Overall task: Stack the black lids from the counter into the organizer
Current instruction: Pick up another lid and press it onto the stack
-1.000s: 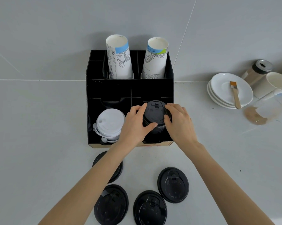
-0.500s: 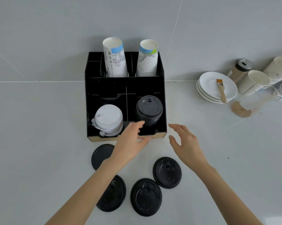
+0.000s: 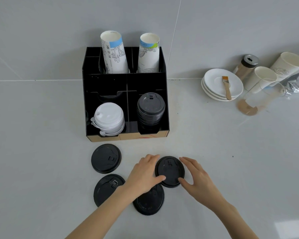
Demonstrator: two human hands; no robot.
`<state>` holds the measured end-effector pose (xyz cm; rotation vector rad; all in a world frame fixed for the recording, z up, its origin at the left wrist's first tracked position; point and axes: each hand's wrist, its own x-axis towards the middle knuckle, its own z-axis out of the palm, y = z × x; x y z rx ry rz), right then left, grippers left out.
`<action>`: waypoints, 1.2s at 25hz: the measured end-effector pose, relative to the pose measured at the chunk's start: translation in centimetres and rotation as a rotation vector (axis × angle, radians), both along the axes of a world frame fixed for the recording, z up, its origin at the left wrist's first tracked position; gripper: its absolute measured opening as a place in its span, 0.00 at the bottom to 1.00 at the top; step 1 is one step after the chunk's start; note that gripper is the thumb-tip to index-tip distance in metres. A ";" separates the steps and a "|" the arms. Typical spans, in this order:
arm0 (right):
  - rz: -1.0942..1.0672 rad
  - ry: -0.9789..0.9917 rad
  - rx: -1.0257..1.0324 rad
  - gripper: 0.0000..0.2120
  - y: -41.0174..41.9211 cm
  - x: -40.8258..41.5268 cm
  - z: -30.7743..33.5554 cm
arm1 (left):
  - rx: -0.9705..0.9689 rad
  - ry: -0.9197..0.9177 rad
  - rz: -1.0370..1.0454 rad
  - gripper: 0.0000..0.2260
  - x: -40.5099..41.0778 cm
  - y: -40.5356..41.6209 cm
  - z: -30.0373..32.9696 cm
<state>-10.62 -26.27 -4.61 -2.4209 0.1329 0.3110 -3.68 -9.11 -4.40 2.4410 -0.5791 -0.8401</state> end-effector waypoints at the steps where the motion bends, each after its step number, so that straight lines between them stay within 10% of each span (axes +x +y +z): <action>1: 0.012 0.014 -0.001 0.29 0.1 -0.3 -0.3 | 0.011 0.002 -0.008 0.30 -0.2 -0.1 -0.1; 30: 0.000 -0.396 0.095 0.21 3.2 9.6 7.2 | -0.375 -0.315 0.279 0.29 7.1 3.7 6.9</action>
